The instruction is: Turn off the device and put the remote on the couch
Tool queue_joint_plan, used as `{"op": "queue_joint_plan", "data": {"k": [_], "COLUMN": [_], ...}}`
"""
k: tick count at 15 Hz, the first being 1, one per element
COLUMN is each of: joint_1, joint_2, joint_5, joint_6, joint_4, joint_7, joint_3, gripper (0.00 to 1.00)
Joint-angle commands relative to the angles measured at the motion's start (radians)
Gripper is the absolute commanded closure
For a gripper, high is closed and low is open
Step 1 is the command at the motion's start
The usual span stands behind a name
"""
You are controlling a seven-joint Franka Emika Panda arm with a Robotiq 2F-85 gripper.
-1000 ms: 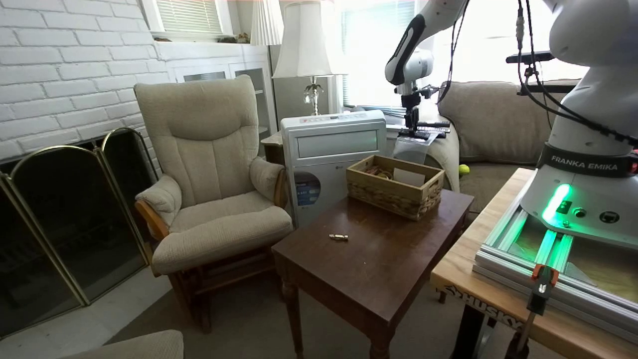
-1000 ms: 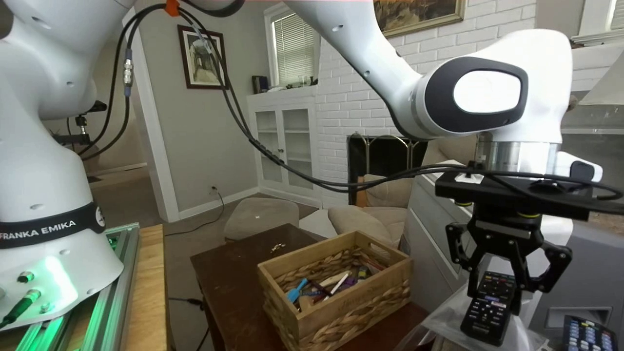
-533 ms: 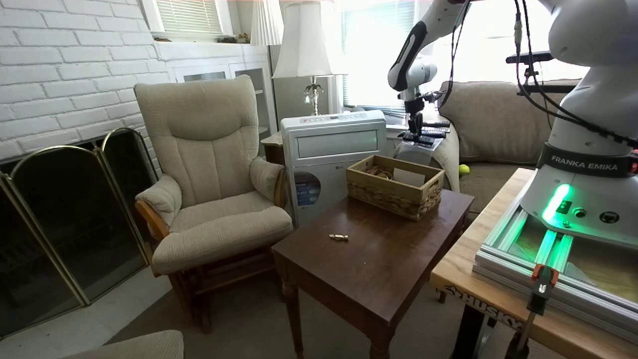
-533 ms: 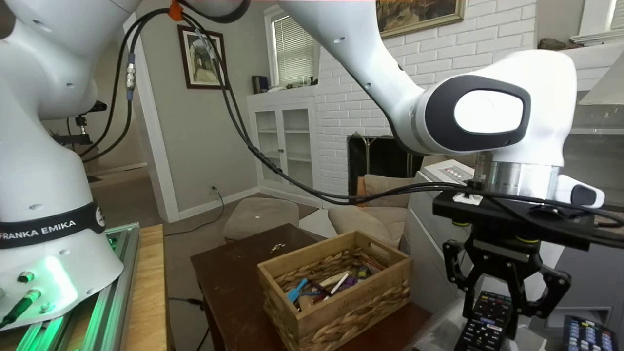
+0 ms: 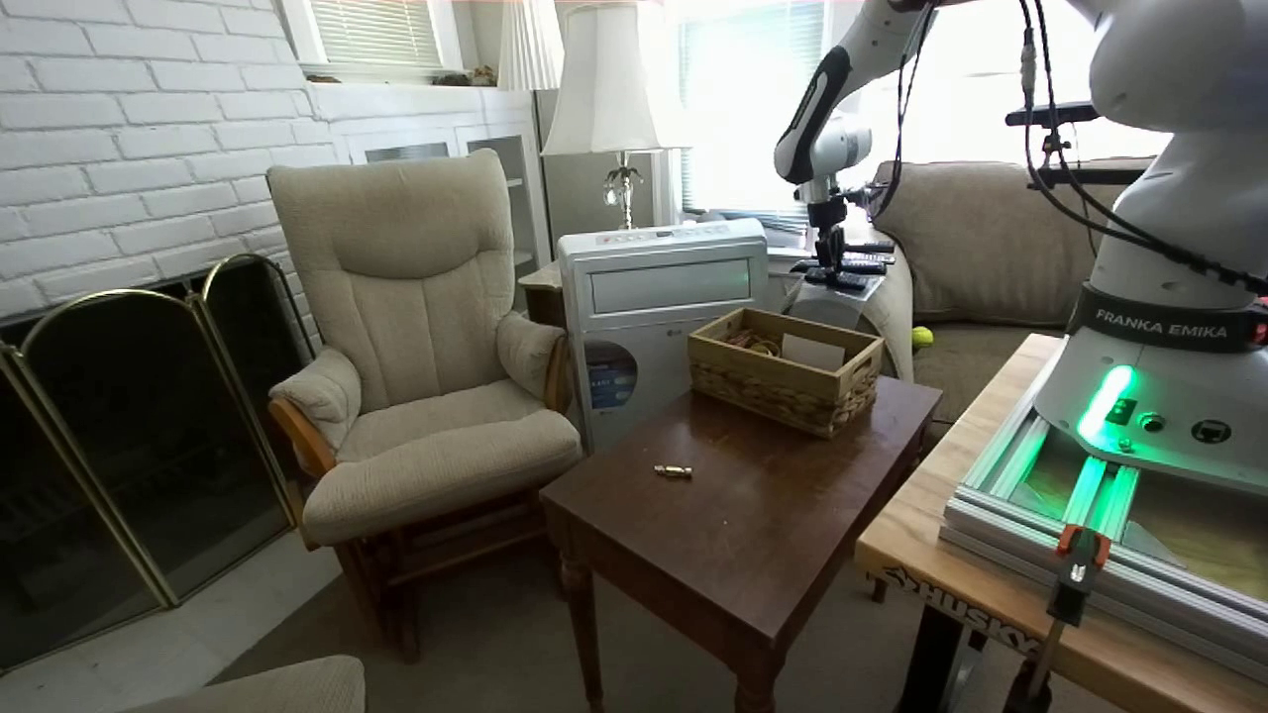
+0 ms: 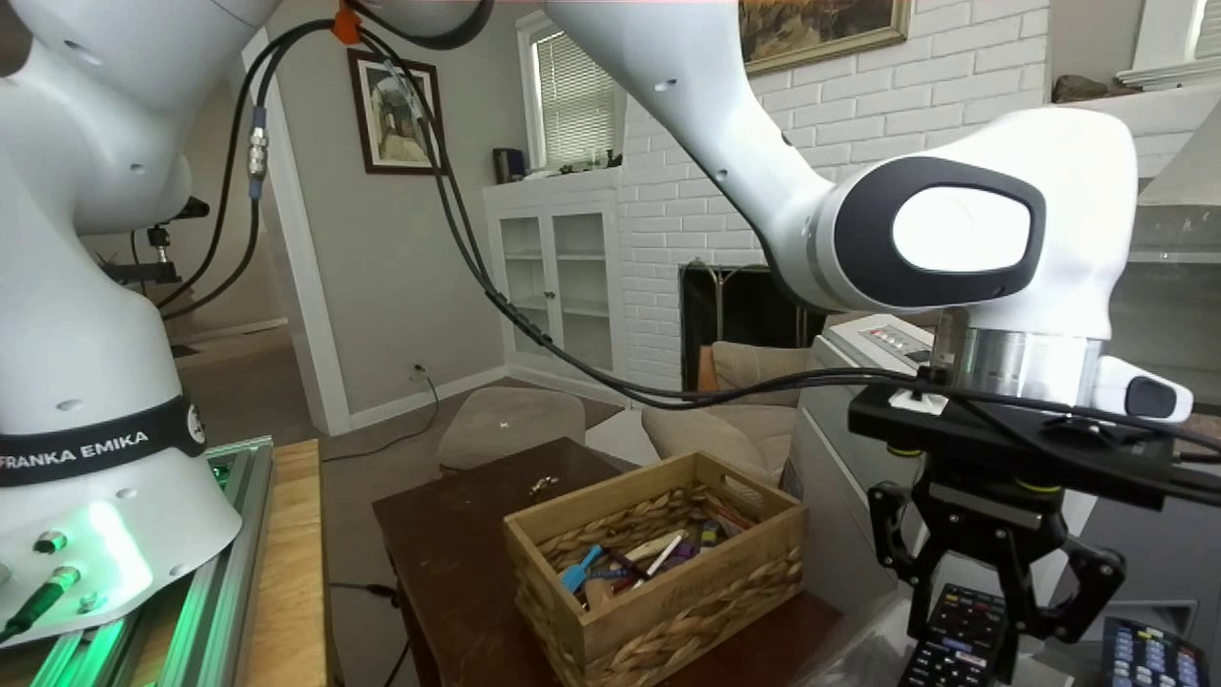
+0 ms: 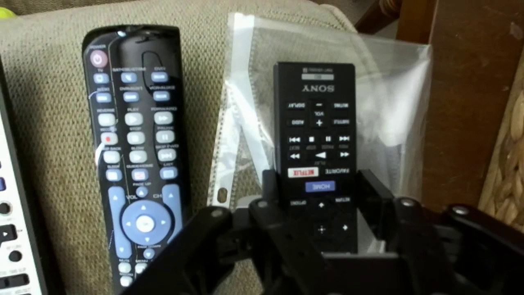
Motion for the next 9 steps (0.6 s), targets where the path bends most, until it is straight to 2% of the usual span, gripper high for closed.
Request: {"op": "queue_joint_plan", "data": {"k": [1,9], "joint_1": [-0.008,-0.007], "joint_2": [0.036,0.065], "joint_5": [-0.031,-0.031], "joint_6": [-0.015,-0.021], "joint_4": [0.063,0.119], "joint_7": [0.036,0.072], "joint_3": [0.001,0.001], "gripper": [0.74,0.74]}}
